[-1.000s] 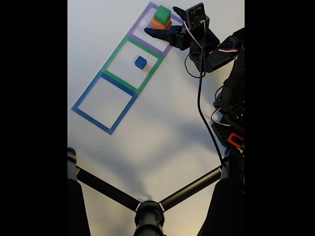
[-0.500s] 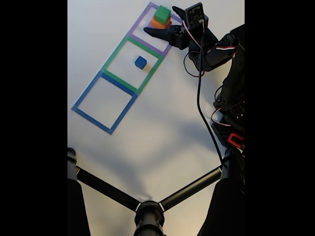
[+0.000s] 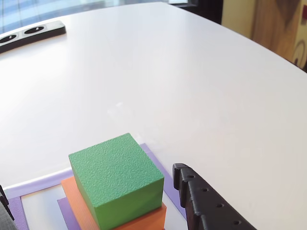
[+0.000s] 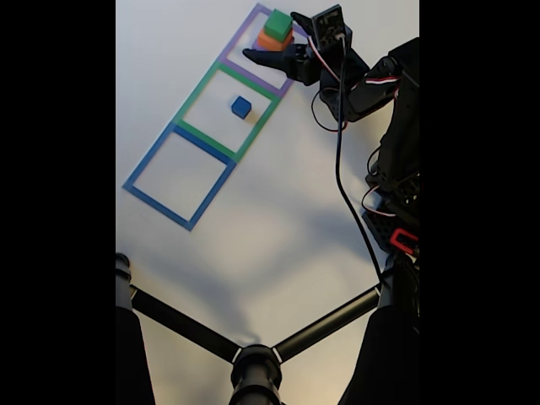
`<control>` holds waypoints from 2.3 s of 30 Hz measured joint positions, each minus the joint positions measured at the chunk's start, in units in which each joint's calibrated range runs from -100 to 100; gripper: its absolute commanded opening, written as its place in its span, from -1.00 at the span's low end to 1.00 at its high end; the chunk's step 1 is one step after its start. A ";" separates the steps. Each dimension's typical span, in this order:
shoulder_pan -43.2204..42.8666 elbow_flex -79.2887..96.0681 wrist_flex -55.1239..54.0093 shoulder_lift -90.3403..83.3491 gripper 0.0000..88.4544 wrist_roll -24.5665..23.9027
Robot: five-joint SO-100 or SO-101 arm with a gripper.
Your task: Tower of hanoi
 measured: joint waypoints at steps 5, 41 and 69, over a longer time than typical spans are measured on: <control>0.00 -0.52 0.00 0.08 -0.10 0.00; -1.70 -0.60 0.00 0.08 -0.66 0.00; -2.50 -1.46 0.00 0.08 -0.81 0.00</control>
